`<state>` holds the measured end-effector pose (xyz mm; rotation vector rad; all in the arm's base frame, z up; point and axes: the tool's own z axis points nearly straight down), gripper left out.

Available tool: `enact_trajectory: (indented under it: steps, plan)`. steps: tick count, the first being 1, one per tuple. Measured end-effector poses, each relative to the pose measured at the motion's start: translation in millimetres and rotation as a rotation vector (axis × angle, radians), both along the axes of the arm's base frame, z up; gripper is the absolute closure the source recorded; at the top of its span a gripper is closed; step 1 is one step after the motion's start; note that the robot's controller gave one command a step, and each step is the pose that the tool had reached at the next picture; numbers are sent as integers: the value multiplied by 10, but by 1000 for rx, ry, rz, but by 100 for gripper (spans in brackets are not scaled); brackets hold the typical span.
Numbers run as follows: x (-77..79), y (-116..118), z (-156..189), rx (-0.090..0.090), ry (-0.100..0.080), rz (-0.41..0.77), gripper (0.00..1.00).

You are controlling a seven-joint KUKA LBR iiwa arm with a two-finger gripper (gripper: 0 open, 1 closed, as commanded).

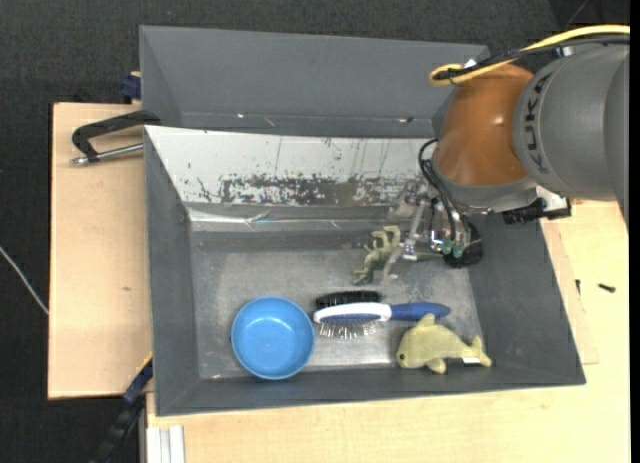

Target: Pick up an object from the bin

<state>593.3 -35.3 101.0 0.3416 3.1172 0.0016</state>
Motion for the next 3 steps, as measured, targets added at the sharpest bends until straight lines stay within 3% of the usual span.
enact_trajectory:
  steps: [1,2,3]
  plan:
    - [73,434,-262,-4,2,187,0]
    - [98,199,-264,3,-4,270,0]
    - [115,194,-230,0,-7,272,100]
